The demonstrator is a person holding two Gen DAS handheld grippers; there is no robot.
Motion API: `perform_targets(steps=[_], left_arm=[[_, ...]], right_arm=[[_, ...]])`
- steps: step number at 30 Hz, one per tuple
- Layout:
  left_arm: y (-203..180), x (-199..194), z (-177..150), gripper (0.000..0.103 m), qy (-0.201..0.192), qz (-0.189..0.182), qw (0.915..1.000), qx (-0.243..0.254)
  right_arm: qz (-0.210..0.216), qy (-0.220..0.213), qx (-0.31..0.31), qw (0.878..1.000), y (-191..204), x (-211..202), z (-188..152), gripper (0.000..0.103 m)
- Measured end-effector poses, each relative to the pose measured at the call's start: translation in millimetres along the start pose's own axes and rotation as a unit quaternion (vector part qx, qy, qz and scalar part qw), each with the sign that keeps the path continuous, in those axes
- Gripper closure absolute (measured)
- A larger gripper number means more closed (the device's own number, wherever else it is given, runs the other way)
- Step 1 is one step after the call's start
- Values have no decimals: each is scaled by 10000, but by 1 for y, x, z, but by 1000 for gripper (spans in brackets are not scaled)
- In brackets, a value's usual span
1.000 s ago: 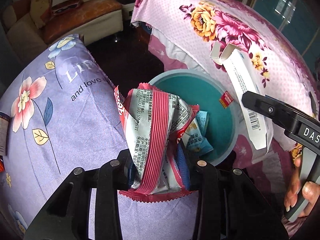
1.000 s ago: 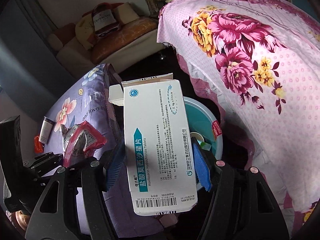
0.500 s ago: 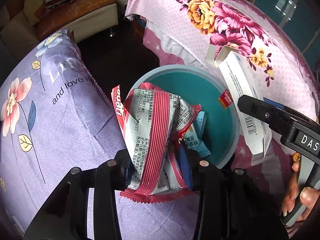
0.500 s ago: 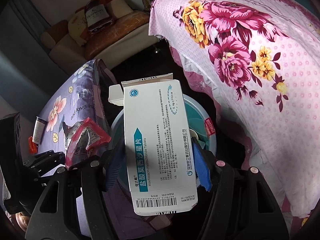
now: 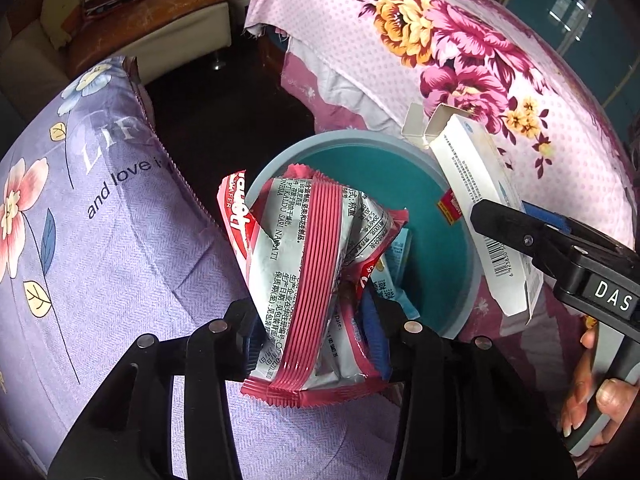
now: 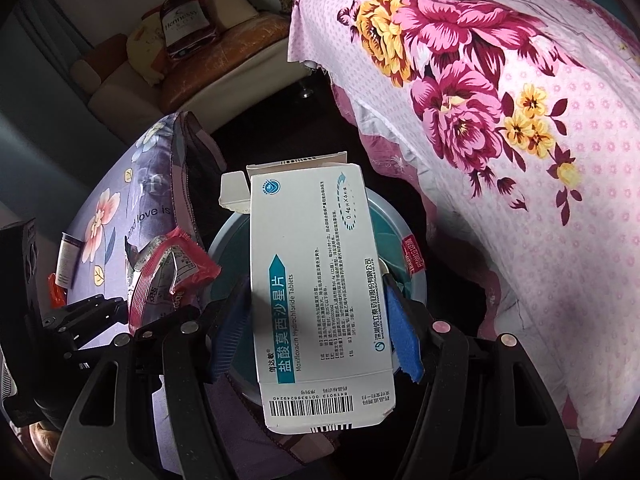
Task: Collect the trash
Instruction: 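Open the left gripper to drop the wrapper while the right drops the medicine box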
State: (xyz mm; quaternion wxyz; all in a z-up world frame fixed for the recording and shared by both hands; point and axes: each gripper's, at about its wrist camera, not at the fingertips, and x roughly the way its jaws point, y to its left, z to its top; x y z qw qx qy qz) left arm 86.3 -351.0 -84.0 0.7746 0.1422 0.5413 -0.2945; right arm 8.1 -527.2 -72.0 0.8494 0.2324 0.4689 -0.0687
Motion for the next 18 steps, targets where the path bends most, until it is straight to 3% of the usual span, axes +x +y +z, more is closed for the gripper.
perform_targets(steps=[5,8,18], left_arm=[[0,0,2,36,-101,91,9999,19],[4,0,3,17,-132,155,9998,-45],[25,-6,0,12,-191,260,9992,-251]], right_arm=[[-48,25,21,10000,-2,2,3,42],[-71,47,11,10000,-2,5,4,41],[-107,185,-58,9998,5,20,6,42]])
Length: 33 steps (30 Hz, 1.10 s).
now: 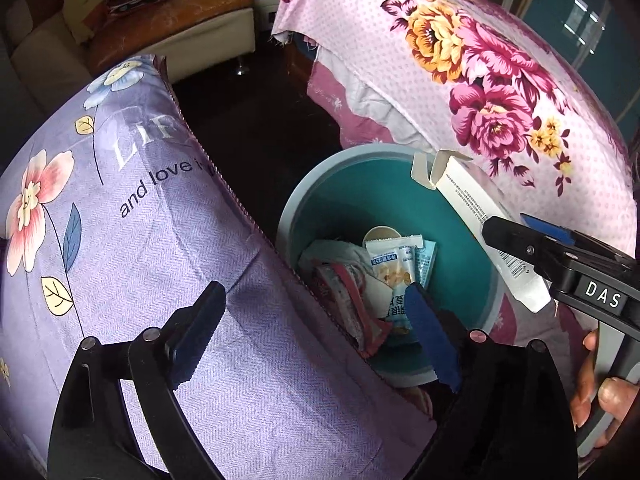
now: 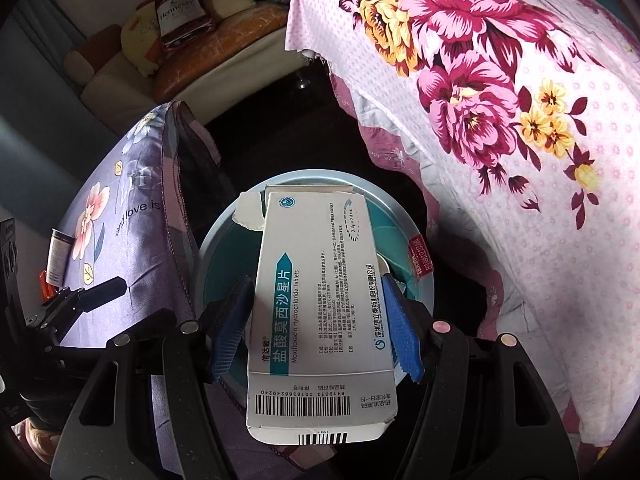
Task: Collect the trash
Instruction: 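Open the left gripper to drop the wrapper while the right drops the medicine box, then move both tools back toward the yogurt cup and red snack packet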
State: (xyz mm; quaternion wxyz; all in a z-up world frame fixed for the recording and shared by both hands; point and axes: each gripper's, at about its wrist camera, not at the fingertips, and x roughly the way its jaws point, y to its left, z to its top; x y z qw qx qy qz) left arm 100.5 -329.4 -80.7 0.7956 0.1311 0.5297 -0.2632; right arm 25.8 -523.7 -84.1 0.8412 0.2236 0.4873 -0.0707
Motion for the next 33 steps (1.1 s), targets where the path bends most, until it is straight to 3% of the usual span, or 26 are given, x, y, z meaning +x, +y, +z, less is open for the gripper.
perform_targets(steps=[5,14,24,33], left_arm=[[10,-4,0,11,-40,-47,9999,-135],[25,-8,-5,10,-40,-51,9998,-212],[49,-19,-18,10,-62,-142,9986,-497],[88,-40,-38,9,-215,-130,9960,-859]], right_arm=[[-56,65,-60,9999,7,6,0,40],[-74,344,158,9993,8,18,-3,23],[-188,400,-24,9990,32,11,-9,21],[-173,439,-393,9981,79,7,-17,21]])
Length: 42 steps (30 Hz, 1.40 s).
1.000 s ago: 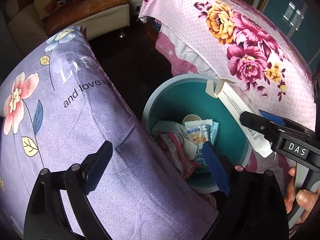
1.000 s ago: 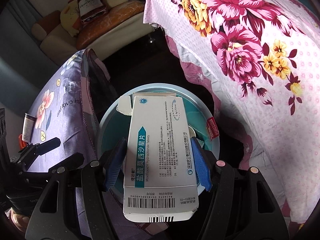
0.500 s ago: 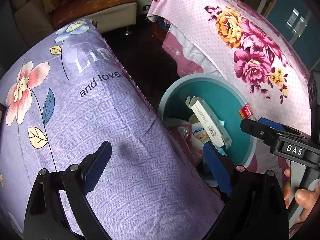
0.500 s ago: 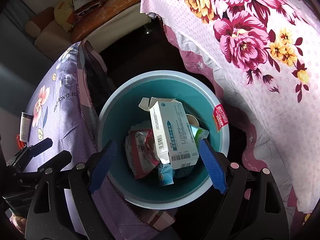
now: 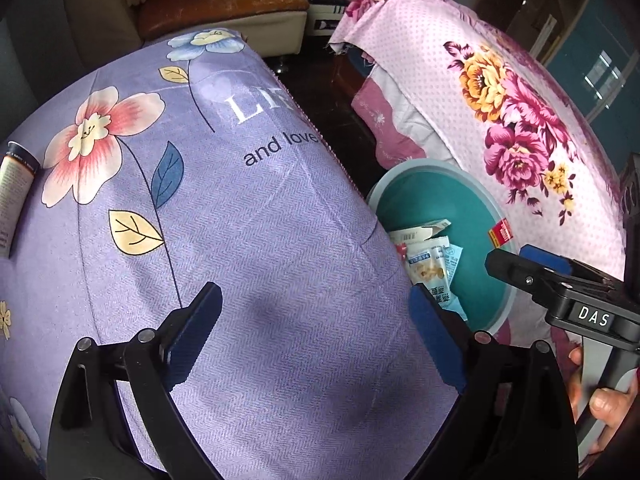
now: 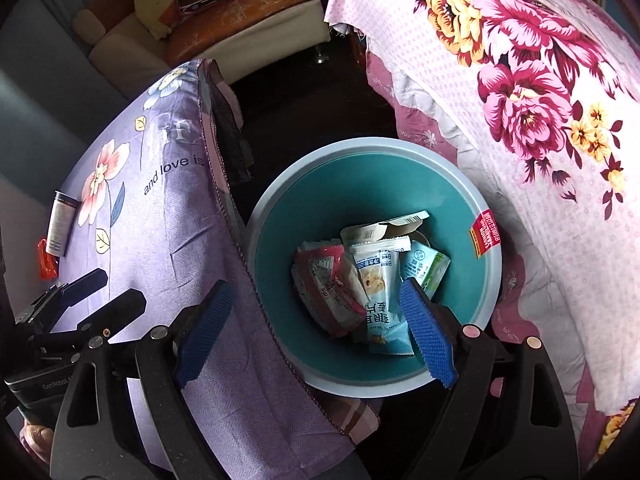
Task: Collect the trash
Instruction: 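Move both tools back toward the yogurt cup and red snack packet, then grasp the white yogurt cup with the right gripper while the left grasps the red packet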
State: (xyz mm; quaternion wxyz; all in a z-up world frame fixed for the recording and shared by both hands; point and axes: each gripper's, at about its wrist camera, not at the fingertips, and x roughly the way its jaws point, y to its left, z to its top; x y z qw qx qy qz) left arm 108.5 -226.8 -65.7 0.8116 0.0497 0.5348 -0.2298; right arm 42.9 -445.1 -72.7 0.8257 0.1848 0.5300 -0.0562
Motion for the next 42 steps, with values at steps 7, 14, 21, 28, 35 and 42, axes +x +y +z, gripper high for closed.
perform_targets(steps=[7,14,21,28,35,42], left_arm=[[50,-22,-10,8,-173,45,9990,-399],[115,-48,-23,8,-374,186,9954,-867],[186,-76,-38,8,-577,463,9885,-1319],[268,-102,-56,8,-740,860,9759,-1863],[338,-120,-67,8,-911,1076,9597,-2431],[373,-118,-59,8,-859,1208,9580,-2456]], right_arm=[[-7,-3,-404,9992,54,-5,1,20],[32,48,-877,9961,119,-2,6,20],[242,243,-1264,9914,191,14,12,20],[411,431,-1753,9827,265,36,16,20],[531,669,-2244,9708,338,62,25,20],[727,845,-2462,9628,402,86,39,20]])
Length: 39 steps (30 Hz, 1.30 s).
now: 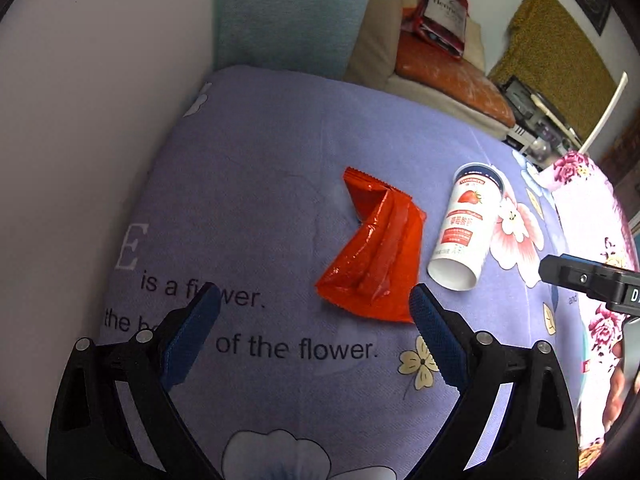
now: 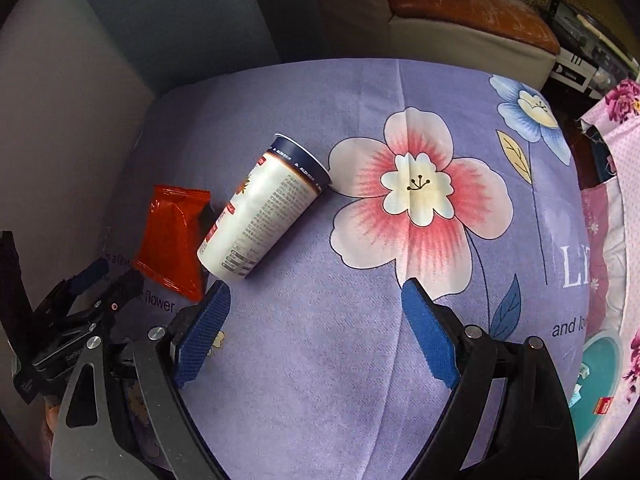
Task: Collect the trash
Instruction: 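Grasp the white yogurt cup with the right gripper while the left grasps the red packet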
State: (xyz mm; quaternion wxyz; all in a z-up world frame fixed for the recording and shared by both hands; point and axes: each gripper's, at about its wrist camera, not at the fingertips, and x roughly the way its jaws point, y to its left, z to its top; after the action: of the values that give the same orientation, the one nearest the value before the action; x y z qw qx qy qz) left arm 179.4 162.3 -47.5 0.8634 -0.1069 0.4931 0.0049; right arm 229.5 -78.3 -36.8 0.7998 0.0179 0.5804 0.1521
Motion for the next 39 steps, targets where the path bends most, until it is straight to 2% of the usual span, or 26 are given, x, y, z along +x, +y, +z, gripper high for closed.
perform_targets(steps=[8,13,15,16,18,20,25,28,32,33,34,37,39], left_arm=[[17,8,8,8,61,13,10000,13],[21,9,7,8,111,-96,9999,-45],[16,10,7,8,123,-128,9998,15],[14,11,8,8,129,-134,9998,56],[8,14,8,8,177,-139,9997,113],[2,16,8,8,218,-161,9995,145],[-19,23,11,8,212,-130,9992,320],[-33,28,14,8,203,22,9988,448],[-48,39,19,8,244,-21,9987,452],[-51,42,20,9,241,2,9986,473],[-54,44,20,15,237,34,9984,506],[-62,49,19,38,305,70,9979,562],[-66,51,17,44,293,132,9979,567]], right_arm=[[289,152,166,9993,23,34,38,20],[252,194,361,9988,25,53,47,20],[281,202,461,9983,23,58,48,27],[333,233,478,9980,22,61,48,41],[525,272,536,9968,20,63,47,45],[497,254,459,9974,16,64,49,49],[268,62,346,9990,3,46,38,49],[134,-92,283,9995,-3,33,24,49],[-221,-434,39,9988,-5,16,2,49],[-228,-451,21,9987,-5,14,-2,49],[-211,-448,20,9988,-7,13,-7,49],[-236,-510,11,9984,-21,4,-17,49],[-220,-540,20,9983,-29,0,-24,49]])
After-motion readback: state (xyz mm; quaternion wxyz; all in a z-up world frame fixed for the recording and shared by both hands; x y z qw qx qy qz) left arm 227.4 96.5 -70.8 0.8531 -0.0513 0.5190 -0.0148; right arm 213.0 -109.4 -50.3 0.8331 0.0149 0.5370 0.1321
